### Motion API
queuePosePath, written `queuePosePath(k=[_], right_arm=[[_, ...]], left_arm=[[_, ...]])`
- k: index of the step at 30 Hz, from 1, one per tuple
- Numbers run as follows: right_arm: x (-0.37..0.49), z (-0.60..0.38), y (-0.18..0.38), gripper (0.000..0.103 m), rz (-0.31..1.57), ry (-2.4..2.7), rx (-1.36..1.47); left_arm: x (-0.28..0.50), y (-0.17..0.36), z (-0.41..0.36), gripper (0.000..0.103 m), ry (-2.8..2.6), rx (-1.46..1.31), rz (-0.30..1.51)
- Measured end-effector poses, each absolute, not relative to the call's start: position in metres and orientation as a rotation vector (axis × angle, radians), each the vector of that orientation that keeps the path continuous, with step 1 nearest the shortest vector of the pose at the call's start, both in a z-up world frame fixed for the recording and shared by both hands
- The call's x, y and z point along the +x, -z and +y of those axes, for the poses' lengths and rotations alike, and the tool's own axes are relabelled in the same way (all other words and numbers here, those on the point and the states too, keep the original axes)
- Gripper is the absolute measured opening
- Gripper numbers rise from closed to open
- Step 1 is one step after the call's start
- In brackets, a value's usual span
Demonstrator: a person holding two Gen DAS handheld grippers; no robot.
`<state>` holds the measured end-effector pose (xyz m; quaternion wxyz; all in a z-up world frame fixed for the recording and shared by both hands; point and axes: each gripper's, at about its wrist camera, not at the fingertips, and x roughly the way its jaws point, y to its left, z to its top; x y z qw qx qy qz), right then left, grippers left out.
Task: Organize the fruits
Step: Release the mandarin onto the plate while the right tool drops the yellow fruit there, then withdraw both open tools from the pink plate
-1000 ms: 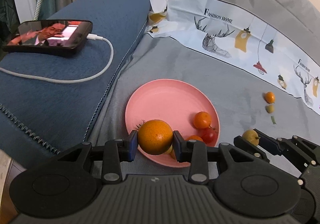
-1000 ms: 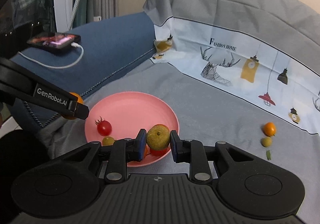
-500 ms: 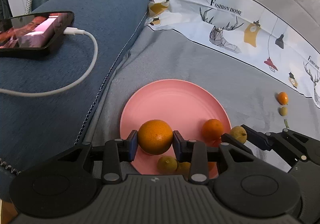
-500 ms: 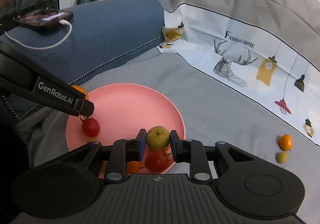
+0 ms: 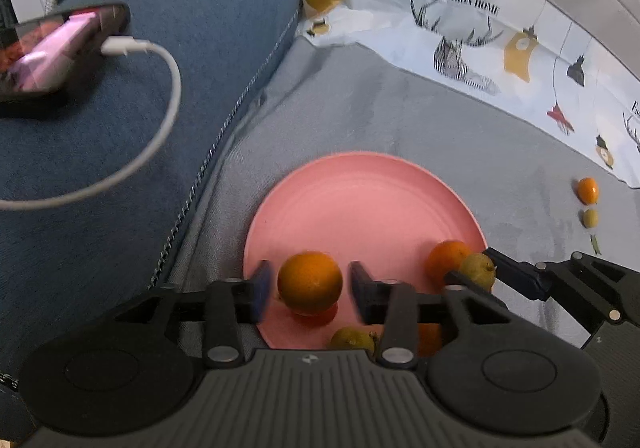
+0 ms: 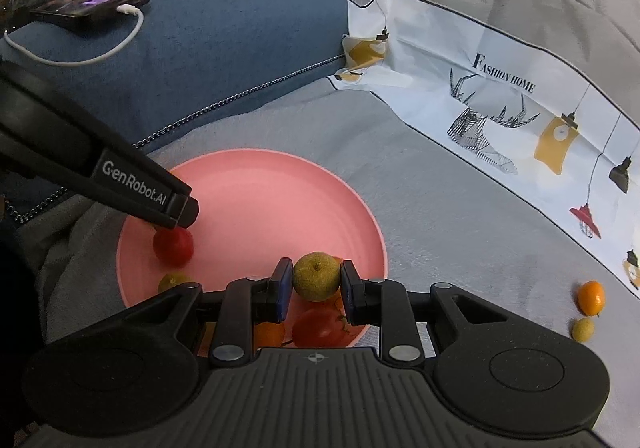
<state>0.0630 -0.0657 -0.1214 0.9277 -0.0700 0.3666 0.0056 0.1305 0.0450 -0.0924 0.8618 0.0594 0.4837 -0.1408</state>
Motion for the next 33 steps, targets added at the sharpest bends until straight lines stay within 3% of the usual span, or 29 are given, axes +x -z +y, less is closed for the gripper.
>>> queuePosePath(k=[1, 2, 3, 9, 19, 33], right_arm=[[0.063, -0.066, 0.12, 0.043, 0.75, -0.014, -0.148], [0.064, -0.066, 0.119, 0.058, 0.749, -0.017, -0.151], [0.062, -0.065, 0.118, 0.067, 0.743, -0.017, -0.154], [0.039, -0.066, 0.103, 0.083, 0.744, 0.004, -0.125], [-0.034, -0.056, 0.07, 0.093, 0.778, 0.043, -0.041], [-0.125, -0.041, 0.009, 0.097, 0.613, 0.121, -0.012]], left_arm=[[0.128, 0.088, 0.045, 0.086, 0.298, 0.126, 0.986], [0.126, 0.085, 0.045, 0.101, 0.297, 0.126, 0.955], [0.122, 0.079, 0.046, 0.103, 0.294, 0.127, 0.916], [0.098, 0.065, 0.046, 0.103, 0.333, 0.176, 0.89], [0.036, 0.046, 0.079, 0.103, 0.313, 0.137, 0.968], [-0.043, 0.0, 0.094, 0.103, 0.303, 0.155, 0.835]])
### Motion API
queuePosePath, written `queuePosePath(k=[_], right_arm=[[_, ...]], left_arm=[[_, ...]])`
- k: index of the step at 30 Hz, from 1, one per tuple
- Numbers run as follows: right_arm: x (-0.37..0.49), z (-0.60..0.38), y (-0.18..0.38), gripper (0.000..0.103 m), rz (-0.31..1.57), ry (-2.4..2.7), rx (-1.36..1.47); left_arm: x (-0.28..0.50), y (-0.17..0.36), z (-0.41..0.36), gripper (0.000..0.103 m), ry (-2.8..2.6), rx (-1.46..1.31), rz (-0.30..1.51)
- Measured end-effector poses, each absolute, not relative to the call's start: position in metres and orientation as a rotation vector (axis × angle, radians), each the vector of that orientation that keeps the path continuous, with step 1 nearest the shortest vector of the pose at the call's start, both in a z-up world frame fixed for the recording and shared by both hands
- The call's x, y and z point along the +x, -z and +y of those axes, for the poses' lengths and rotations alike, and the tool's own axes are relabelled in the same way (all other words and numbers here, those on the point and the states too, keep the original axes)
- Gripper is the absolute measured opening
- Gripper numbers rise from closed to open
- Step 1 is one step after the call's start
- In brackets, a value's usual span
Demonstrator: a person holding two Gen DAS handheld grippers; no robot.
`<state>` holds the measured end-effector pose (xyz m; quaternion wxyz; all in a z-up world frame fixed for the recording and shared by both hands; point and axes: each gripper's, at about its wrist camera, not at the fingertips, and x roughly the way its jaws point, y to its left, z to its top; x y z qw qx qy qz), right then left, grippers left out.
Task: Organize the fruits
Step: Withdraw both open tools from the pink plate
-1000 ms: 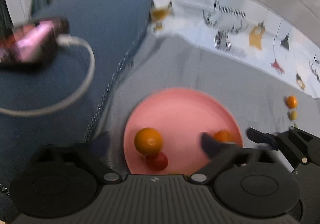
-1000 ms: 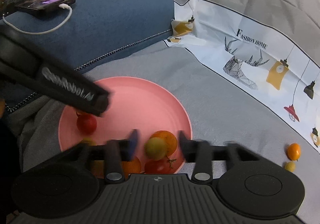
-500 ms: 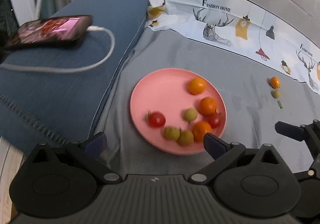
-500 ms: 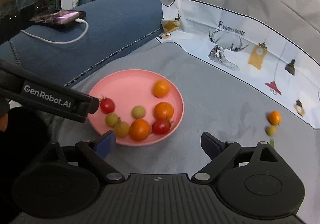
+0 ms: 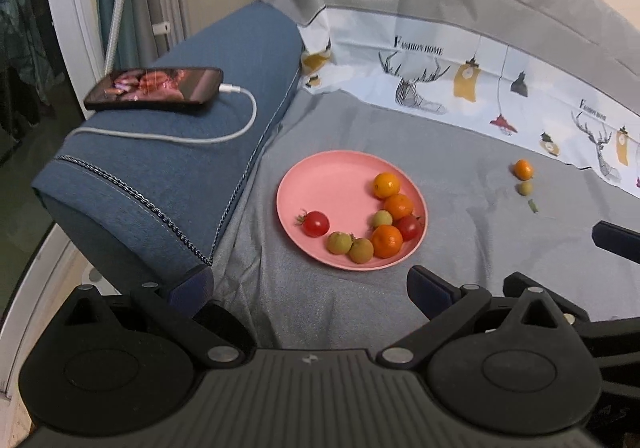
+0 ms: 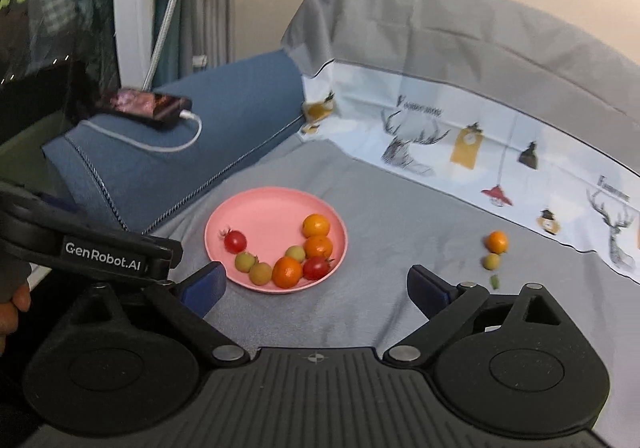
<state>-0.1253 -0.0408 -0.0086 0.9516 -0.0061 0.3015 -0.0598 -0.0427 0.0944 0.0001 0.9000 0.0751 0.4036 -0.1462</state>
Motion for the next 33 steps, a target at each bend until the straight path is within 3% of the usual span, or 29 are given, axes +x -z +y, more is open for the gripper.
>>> queuePosePath(k=[15, 33], right_arm=[[-0.174, -0.034, -0.013, 0.1, 0.515, 0.149, 0.013], [-0.177, -0.038, -0.01, 0.1, 0.515, 0.146, 0.044]], left_arm=[[-0.086, -0.03, 0.098, 0.103, 0.304, 0.163, 0.727], [-0.089, -0.029, 0.096, 0.103, 0.302, 0.185, 0.725]])
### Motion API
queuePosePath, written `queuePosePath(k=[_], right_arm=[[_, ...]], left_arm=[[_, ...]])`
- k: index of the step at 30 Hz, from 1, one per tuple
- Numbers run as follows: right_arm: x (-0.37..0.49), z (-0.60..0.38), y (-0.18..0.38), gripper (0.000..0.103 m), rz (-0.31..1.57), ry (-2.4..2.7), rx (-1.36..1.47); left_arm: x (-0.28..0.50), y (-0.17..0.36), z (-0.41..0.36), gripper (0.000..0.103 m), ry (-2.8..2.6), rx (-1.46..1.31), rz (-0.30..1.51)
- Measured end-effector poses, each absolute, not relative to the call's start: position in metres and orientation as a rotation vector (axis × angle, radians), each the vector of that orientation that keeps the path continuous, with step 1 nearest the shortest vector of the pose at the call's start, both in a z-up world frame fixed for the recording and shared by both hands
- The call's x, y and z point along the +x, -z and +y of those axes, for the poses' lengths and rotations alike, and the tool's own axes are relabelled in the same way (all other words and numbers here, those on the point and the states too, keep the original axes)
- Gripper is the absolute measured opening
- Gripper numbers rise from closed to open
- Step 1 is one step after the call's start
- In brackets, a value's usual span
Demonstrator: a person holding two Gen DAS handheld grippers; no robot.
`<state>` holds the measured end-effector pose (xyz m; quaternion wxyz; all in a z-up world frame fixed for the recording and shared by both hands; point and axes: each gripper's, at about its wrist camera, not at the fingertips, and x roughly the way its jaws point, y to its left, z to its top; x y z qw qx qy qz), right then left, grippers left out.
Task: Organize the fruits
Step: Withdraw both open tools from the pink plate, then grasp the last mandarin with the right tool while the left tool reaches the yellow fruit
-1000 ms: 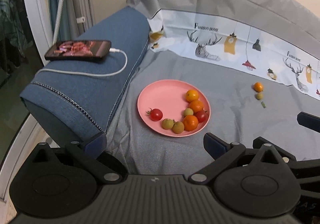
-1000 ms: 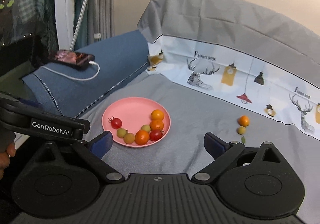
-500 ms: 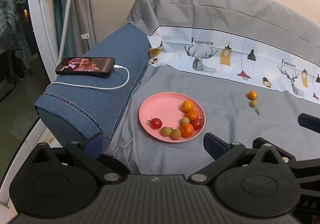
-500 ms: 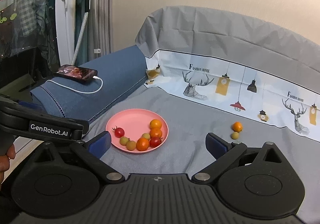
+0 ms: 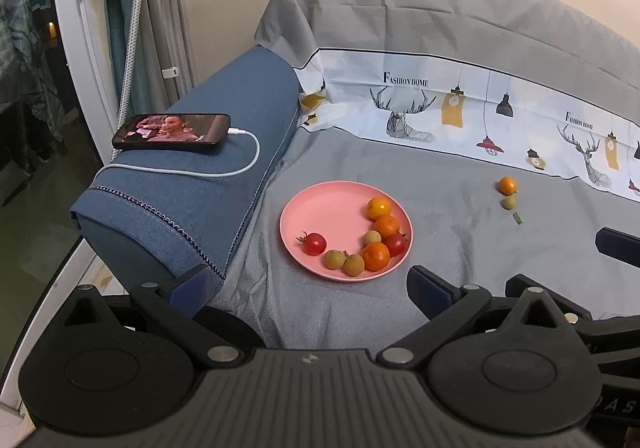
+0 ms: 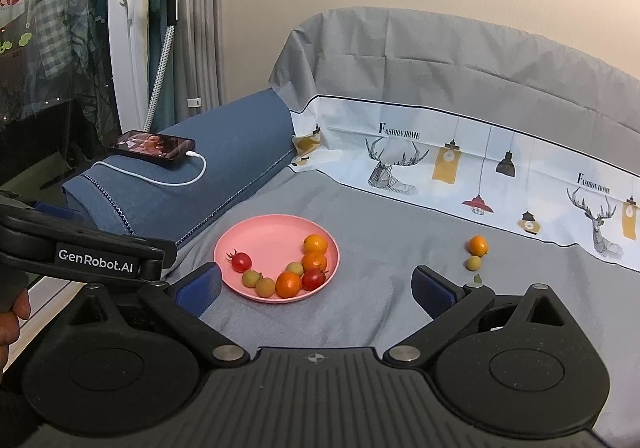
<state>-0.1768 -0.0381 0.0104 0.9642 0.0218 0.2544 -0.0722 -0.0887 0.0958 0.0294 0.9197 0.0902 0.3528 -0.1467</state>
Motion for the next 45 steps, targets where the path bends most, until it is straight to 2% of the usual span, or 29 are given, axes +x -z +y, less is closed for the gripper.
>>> queuePosePath(k=[29, 38, 45], right_arm=[[-0.16, -0.061, 0.012, 0.101, 0.582, 0.187, 0.123], [-0.156, -0.105, 0.031, 0.101, 0.603, 0.309, 0.167], [-0.137, -0.183, 0.064, 0.102, 0.628, 0.465, 0.185]], left_arm=[[-0.066, -0.006, 0.078, 0.103, 0.313, 0.239, 0.815], [-0.041, 0.007, 0.025, 0.103, 0.37, 0.289, 0.876], [-0.006, 0.028, -0.03, 0.103, 0.394, 0.29, 0.978]])
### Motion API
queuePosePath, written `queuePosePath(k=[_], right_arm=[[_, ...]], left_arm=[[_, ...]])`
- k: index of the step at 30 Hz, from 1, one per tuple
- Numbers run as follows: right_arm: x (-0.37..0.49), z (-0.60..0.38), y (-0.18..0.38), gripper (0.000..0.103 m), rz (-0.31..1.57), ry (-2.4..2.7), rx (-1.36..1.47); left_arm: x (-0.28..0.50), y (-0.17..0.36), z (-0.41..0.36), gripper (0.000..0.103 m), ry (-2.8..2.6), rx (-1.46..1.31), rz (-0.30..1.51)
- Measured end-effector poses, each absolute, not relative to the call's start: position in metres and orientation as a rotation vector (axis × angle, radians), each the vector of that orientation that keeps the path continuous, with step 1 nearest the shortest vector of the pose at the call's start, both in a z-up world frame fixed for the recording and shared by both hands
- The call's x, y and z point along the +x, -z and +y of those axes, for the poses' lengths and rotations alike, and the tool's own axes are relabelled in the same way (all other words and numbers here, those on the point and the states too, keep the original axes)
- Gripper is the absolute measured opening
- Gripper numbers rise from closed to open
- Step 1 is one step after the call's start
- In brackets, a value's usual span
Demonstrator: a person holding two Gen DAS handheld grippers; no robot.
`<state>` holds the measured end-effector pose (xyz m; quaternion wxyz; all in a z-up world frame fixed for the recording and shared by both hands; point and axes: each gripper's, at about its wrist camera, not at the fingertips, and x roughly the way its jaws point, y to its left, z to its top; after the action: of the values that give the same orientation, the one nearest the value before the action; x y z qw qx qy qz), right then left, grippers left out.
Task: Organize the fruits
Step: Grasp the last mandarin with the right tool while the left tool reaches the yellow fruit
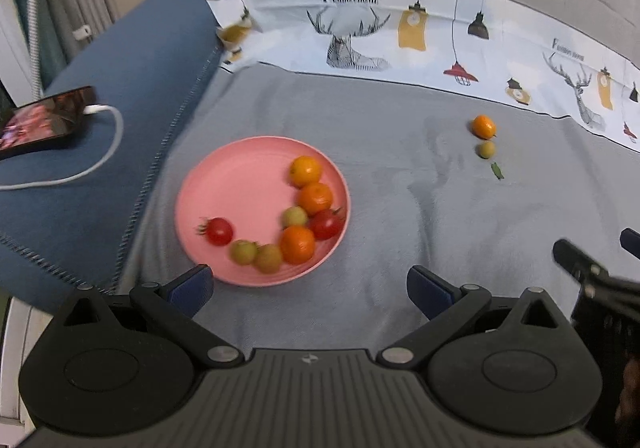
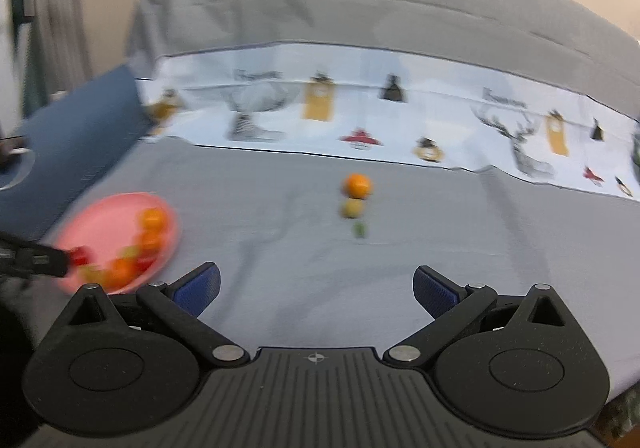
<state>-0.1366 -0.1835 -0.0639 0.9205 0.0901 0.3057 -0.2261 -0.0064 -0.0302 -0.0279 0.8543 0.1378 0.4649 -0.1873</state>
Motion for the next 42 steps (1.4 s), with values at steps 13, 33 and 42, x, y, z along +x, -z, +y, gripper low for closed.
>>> queuePosePath(k=[13, 33, 42], right_arm=[[0.024, -0.352, 0.155, 0.102, 0.728, 0.473, 0.257], [-0.051, -0.427, 0.19, 0.037, 0.676, 0.88, 0.331], [-0.057, -0.431, 0.199, 0.036, 0.592, 0.879, 0.343]], left_arm=[[0.067, 0.061, -0.085, 0.103, 0.312, 0.3, 1.067], [0.109, 0.133, -0.285, 0.103, 0.756, 0.344, 1.024], [0.116, 0.171, -0.329, 0.027, 0.787, 0.398, 1.088]])
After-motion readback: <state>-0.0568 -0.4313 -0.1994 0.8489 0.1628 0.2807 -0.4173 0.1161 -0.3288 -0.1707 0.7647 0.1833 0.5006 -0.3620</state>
